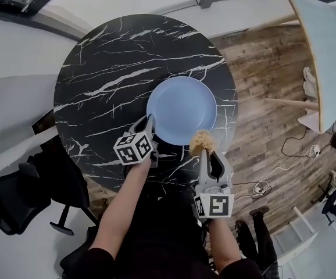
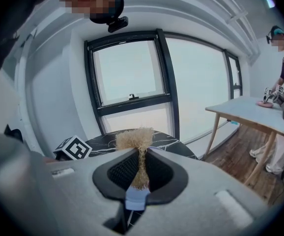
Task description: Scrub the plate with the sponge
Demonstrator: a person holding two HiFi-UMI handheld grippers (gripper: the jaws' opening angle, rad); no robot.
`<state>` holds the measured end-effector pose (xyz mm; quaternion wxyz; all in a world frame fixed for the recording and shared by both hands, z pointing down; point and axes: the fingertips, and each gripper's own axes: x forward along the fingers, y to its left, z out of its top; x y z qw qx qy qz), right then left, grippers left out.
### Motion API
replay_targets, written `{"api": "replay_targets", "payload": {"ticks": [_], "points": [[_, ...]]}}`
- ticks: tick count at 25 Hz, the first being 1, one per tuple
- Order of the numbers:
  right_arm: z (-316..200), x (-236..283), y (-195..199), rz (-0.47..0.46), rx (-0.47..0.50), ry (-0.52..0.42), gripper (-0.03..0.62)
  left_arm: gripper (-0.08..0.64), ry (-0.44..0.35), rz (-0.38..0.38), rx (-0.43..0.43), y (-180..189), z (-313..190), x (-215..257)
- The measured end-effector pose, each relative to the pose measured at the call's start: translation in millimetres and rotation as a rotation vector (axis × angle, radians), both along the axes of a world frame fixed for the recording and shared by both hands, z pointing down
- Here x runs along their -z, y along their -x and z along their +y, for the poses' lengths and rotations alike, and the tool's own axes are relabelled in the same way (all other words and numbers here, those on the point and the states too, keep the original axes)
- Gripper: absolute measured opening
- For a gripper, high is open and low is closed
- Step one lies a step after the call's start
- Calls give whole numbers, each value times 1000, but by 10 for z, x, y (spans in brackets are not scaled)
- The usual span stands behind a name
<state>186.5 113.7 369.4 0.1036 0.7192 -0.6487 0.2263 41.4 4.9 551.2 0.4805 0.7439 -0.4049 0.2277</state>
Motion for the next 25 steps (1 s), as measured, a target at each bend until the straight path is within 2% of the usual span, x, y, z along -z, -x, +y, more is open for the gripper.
{"api": "replay_targets", "payload": {"ticks": [4,7,11,17,21,25], "points": [[-31,-117,86,4,28,27,38,18,26,-1,58,115,136,-6],[-30,-319,252,-1,70,85,38,17,41,-9,95,238,307,-4],[-32,-714,576,3,163,208,38,15,52,-6,142,382,504,-15],[-145,-1258,1075,52,366,404,38,17,66,30,180,439,617,-20],[-155,-1532,1218,102,411,530,38,17,72,62,196,453,650,-18],[-131,-1664,1362,80,428,586,37,18,87,88,215,468,682,-22]]}}
